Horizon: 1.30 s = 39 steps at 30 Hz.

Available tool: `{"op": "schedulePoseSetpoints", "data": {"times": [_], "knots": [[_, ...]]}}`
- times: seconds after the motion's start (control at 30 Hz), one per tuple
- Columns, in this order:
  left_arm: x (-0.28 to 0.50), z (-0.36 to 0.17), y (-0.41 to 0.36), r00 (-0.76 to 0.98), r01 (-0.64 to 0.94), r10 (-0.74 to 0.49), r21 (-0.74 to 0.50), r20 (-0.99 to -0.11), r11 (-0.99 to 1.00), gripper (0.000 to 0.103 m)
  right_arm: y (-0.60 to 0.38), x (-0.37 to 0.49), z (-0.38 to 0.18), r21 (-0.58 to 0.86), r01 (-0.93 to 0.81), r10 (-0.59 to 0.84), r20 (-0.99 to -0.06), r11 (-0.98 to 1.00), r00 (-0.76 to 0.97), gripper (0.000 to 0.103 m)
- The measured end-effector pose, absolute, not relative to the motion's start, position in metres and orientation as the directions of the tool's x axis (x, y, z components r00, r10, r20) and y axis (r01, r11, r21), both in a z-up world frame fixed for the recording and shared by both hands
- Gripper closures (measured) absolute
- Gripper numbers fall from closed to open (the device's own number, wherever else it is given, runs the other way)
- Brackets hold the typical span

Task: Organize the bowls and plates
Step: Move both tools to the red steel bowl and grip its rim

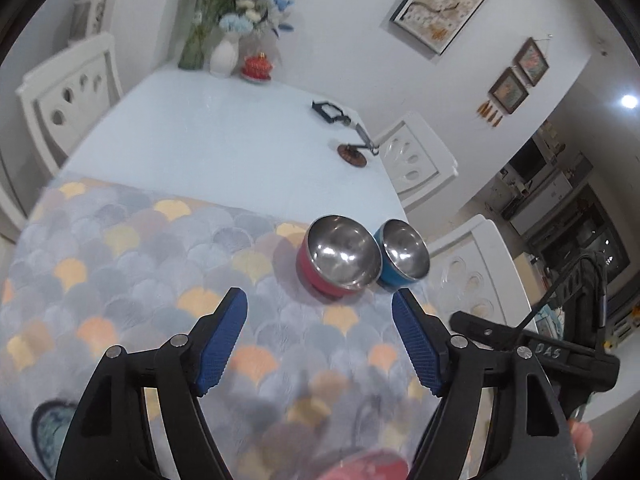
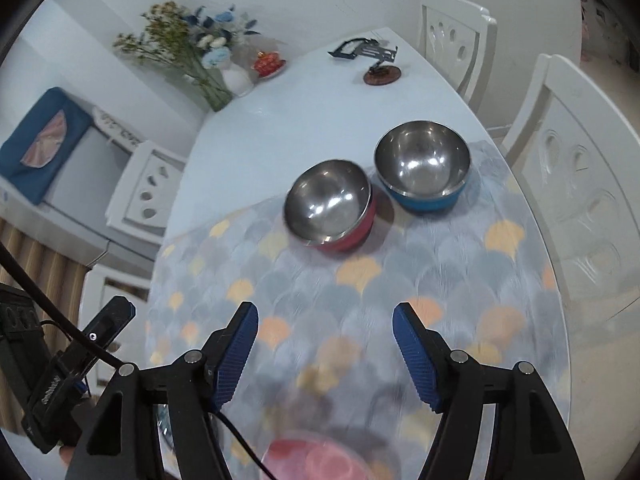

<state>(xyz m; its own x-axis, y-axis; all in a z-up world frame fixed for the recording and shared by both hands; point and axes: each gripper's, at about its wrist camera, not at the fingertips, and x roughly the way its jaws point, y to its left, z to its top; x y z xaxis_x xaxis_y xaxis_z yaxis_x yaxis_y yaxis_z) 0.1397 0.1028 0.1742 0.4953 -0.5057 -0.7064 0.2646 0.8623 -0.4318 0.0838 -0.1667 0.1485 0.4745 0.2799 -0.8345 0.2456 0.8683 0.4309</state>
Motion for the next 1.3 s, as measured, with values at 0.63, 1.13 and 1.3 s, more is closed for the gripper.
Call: {"op": "schedulePoseSetpoints", "data": {"times": [0.63, 1.13, 1.3], "knots": [[0.254, 0.050, 0.010, 0.290, 0.295, -0.457, -0.376, -0.841, 0.878, 0.078, -0.189, 0.205, 0.024, 0.379, 0.253, 0.299, -0.904, 0.890, 0.304, 0.053], [0.251, 0.054, 0.013, 0.300, 0.301, -0.468, -0.383, -0.832, 0.873, 0.087, -0.180, 0.217, 0.017, 0.337, 0.190, 0.274, -0.915, 0.922, 0.295, 0.067], [0.234, 0.084, 0.024, 0.341, 0.292, -0.473, -0.387, -0.812, 0.875, 0.087, -0.172, 0.206, 0.044, 0.334, 0.146, 0.277, -0.909, 0.931, 0.313, 0.067]]}}
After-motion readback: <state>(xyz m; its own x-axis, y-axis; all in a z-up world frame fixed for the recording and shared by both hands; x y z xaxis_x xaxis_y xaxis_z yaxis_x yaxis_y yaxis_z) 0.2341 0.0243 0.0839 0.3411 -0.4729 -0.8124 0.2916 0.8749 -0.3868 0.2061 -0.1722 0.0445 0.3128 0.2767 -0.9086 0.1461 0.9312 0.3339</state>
